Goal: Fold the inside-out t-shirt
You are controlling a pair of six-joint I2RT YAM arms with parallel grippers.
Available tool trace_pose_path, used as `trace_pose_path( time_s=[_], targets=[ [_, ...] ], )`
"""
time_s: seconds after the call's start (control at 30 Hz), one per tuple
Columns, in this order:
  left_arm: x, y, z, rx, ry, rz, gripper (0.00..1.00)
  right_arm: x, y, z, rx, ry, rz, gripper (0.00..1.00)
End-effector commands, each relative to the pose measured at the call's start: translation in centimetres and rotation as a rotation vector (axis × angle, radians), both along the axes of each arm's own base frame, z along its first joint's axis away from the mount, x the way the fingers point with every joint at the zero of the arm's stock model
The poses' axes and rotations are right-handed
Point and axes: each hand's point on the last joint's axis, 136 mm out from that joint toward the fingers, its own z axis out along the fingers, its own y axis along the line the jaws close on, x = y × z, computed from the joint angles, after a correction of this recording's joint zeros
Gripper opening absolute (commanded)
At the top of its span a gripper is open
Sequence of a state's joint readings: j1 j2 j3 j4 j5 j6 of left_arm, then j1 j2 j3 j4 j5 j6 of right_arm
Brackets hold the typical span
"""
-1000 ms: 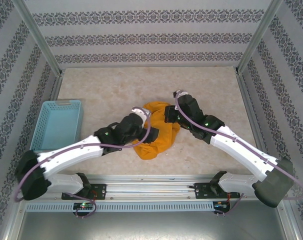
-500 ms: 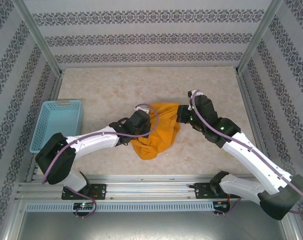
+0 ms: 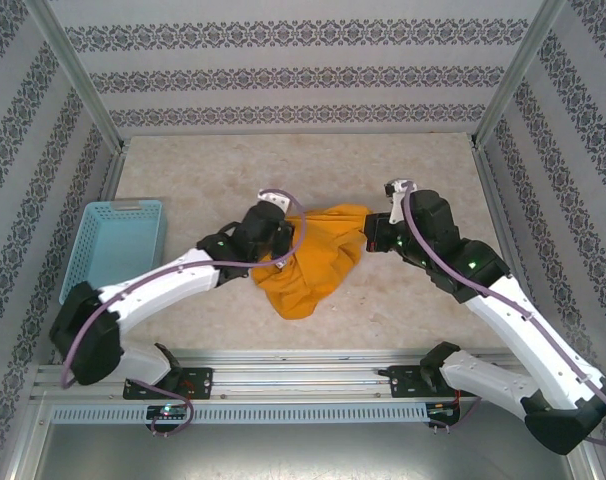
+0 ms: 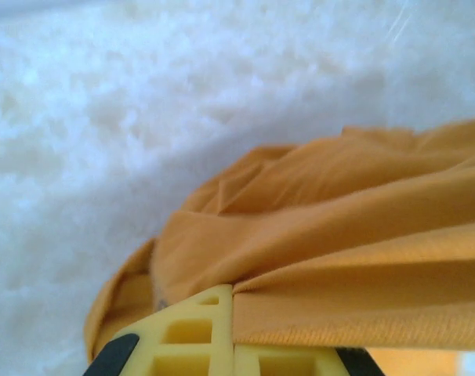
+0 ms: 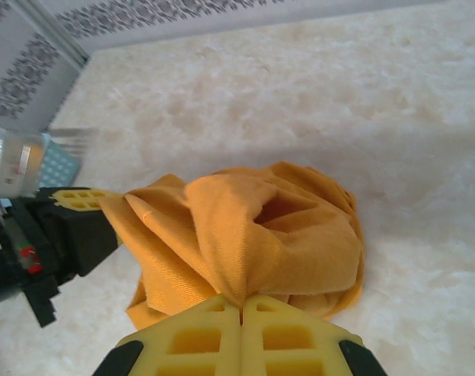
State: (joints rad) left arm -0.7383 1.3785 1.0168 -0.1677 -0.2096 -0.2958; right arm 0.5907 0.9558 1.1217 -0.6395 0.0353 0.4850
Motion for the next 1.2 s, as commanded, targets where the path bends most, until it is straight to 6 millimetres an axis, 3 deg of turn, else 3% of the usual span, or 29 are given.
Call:
trace_pose_path(
  time_s=[0.0,0.13,0.3,0.43,0.53,0.73,0.8,0.87,0.97,1.17],
  targets=[
    [0.9,-0.6,4.2,-0.042,-0.094,-0.054,0.08,1.0,1.4,0.8,0.096,-0.014,0.004,0.0],
    [0.4,-2.2,1.1,0.007,0.04,-0.082,0.38,2.1,3.6,-1.9,0.175,0.062,0.007,0.0],
    [-5.8,-5.5,0.3,-0.153,-0.05,-0.184,0.67,2.7,4.5,-2.0,0.226,0.05,0.007,0.0],
    [-9.0,-7.3,-0.2,-0.201,-0.11,-0.219,0.71,2.8,4.6,-1.9,0.209,0.04,-0.001,0.0],
    [-8.5,-8.3,-1.5,-0.158,-0.107,-0.191,0.71,2.7,5.2,-1.6,0.234,0.026,0.018,0.0],
    [-4.6,-7.9,-3.4,-0.238,-0.081,-0.047,0.79,1.3,6.4,-0.5,0.243,-0.005,0.06,0.0],
    [-3.5,-8.1,-3.9,-0.259,-0.067,-0.045,0.77,1.2,6.2,-0.6,0.248,-0.004,0.053,0.0],
    [-3.1,-8.9,-3.6,-0.278,-0.075,-0.076,0.68,1.1,6.2,-0.9,0.249,0.004,0.053,0.0],
    [-2.8,-9.1,-3.1,-0.311,-0.082,-0.094,0.42,1.0,5.9,-1.4,0.23,0.016,0.038,0.0],
    [-3.6,-7.8,-4.8,-0.236,-0.059,-0.105,0.05,1.9,0.6,-1.6,0.169,0.034,-0.129,0.0]
  ],
)
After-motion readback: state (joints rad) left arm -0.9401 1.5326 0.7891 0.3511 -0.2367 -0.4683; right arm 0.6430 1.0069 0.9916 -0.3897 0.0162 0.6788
